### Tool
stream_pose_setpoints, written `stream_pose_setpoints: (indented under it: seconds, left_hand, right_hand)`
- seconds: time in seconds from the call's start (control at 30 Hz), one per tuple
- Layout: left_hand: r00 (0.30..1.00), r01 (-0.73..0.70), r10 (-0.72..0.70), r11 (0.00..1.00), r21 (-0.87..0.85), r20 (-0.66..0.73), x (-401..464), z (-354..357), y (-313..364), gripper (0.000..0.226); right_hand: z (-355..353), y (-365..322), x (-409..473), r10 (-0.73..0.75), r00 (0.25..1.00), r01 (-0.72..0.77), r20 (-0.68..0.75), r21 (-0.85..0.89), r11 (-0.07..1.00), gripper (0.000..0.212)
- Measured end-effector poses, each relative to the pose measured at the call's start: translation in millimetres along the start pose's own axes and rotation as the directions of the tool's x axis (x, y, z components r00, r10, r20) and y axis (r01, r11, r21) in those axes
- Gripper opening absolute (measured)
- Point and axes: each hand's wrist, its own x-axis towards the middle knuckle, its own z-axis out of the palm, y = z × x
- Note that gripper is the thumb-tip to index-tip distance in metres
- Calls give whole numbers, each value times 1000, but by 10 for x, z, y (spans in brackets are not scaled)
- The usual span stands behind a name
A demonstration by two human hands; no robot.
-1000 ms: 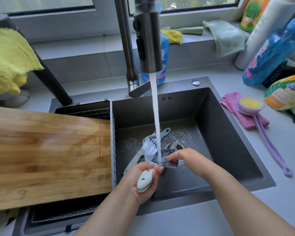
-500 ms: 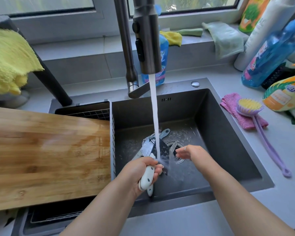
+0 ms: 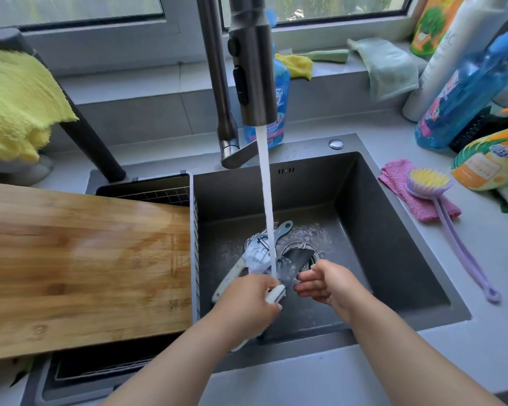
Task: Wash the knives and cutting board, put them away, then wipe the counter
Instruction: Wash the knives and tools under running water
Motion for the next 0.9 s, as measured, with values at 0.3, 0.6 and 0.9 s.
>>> stream_pose_setpoints:
  seconds: [0.3,0.6,0.9]
  left_hand:
    - [993,-101,113,970,223,-41,-75,79,-78,26]
    - [996,-48,65,966,253,-57,-149,13,-72,37]
    - [985,171,-170,978,-123,21,-151,-101,-95,38]
  right_hand:
    - [69,99,7,42,999,-43,26,38,998,33]
    - [158,56,-120,-20,999,15,50,89,996,32]
    - [205,40,-153,-39,997,33,63,98,995,33]
